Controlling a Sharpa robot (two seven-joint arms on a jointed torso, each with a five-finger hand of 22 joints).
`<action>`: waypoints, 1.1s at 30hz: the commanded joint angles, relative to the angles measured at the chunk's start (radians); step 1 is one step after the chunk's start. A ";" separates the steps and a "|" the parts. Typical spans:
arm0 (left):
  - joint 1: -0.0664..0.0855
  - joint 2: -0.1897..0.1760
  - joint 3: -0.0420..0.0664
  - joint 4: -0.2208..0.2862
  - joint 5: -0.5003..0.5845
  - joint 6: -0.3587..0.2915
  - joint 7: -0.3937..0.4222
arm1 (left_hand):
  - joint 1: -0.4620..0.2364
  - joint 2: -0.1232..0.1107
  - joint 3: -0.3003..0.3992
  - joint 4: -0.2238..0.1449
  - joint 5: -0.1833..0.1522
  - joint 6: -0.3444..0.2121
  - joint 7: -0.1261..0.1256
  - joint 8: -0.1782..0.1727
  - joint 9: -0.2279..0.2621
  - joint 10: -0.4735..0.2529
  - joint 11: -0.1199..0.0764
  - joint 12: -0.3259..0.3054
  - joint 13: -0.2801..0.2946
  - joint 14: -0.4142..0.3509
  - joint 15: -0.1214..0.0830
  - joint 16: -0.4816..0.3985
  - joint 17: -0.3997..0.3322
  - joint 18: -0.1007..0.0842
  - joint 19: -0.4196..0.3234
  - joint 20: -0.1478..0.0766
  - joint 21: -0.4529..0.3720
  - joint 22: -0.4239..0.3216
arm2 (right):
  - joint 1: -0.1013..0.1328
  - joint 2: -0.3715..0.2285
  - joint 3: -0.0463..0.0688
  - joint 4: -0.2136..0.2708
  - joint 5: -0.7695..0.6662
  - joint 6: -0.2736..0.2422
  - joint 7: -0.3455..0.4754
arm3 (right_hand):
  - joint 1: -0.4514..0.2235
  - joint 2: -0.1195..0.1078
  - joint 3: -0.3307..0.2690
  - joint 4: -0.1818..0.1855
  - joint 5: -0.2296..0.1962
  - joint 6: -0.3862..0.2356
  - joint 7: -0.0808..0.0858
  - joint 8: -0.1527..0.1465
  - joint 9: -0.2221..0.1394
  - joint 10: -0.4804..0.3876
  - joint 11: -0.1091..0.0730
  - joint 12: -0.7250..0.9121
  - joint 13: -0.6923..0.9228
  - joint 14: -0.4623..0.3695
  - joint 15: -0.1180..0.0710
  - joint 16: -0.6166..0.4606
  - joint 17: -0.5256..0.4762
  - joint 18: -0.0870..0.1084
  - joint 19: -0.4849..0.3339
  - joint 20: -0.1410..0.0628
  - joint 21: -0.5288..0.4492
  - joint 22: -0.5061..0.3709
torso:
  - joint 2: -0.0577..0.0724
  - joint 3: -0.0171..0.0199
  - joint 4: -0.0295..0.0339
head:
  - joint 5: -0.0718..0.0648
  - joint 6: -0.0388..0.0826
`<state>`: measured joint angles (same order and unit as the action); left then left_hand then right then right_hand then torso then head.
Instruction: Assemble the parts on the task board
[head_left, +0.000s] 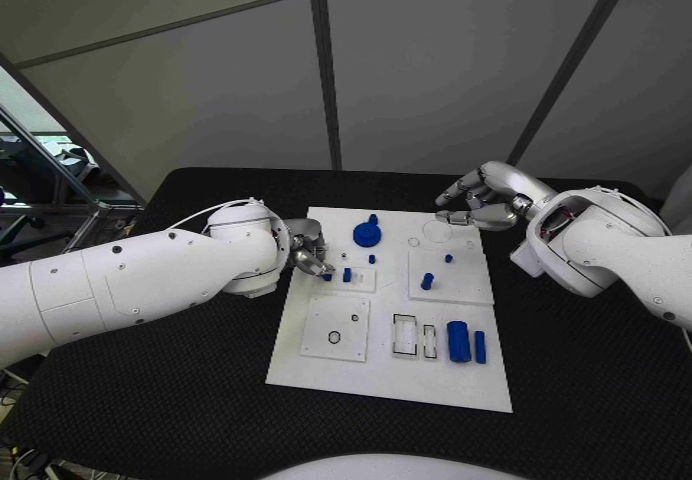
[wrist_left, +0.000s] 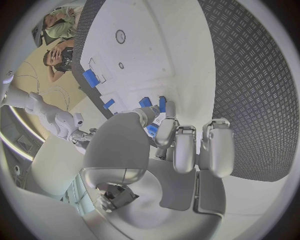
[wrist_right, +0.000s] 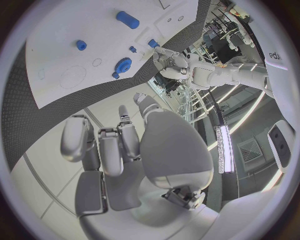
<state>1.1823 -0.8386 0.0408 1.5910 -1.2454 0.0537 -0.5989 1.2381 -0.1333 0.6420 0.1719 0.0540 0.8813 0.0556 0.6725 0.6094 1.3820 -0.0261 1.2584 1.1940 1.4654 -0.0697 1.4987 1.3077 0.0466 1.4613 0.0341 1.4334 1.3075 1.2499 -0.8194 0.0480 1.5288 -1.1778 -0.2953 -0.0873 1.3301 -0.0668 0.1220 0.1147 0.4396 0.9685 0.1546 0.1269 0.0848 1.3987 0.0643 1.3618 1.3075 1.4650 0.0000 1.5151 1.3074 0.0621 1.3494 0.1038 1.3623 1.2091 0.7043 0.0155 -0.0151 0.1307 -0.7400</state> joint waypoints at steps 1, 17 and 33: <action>0.000 0.001 0.000 0.001 -0.010 0.002 -0.015 | 0.002 -0.007 0.118 -0.114 0.004 0.002 -0.008 0.005 0.001 0.007 0.000 -0.005 0.001 0.081 -0.010 0.005 0.177 -0.006 0.012 0.001 0.006 0.149 | 0.002 -0.001 0.001 0.002 -0.002 0.001 0.010 | -0.003 -0.001 0.002 0.002 0.003 0.007 -0.002 0.004 -0.001 -0.005 0.002 -0.005 0.036 0.079 -0.007 -0.006 0.151 0.017 -0.006 -0.001 -0.005 -0.001 | 0.000 -0.0002 0.0007 | -0.001 -0.001; 0.000 0.004 0.000 0.011 -0.009 0.051 -0.016 | 0.000 -0.010 0.122 -0.115 0.005 0.003 -0.008 0.007 0.002 0.008 0.000 -0.005 0.000 0.081 -0.010 0.005 0.177 -0.007 0.013 0.001 0.008 0.151 | 0.002 0.000 0.001 0.000 -0.002 0.005 0.011 | -0.003 -0.001 0.002 0.002 0.003 0.007 -0.002 0.004 -0.001 -0.005 0.002 -0.005 0.036 0.079 -0.007 -0.006 0.151 0.017 -0.006 -0.001 -0.005 -0.001 | 0.000 -0.0004 0.0005 | -0.002 -0.004; 0.000 0.015 0.000 0.003 -0.010 0.044 -0.027 | -0.034 -0.024 0.133 -0.105 0.008 0.017 -0.015 0.015 0.006 0.024 -0.005 0.013 0.020 0.081 -0.013 0.005 0.178 -0.009 0.019 -0.001 0.014 0.158 | 0.002 -0.001 0.001 0.000 -0.002 0.004 0.010 | -0.003 -0.001 0.002 0.002 0.003 0.007 -0.002 0.004 -0.001 -0.005 0.002 -0.005 0.036 0.079 -0.007 -0.006 0.151 0.017 -0.006 -0.001 -0.005 -0.001 | 0.000 0.0003 -0.0001 | -0.003 -0.005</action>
<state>1.1848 -0.8287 0.0429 1.5921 -1.2594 0.0828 -0.6200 1.2143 -0.1567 0.6695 0.1665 0.0588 0.8938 0.0460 0.6835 0.6167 1.3977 -0.0315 1.2655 1.2128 1.4654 -0.0770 1.4987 1.3077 0.0466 1.4612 0.0341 1.4432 1.3074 1.2499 -0.8202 0.0480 1.5277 -1.1778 -0.2943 -0.0863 1.3301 -0.0668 0.1219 0.1146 0.4394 0.9685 0.1546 0.1269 0.0849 1.3987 0.0643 1.3618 1.3075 1.4650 -0.0001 1.5151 1.3081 0.0621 1.3494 0.1038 1.3623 1.2092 0.7039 0.0157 -0.0149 0.1279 -0.7458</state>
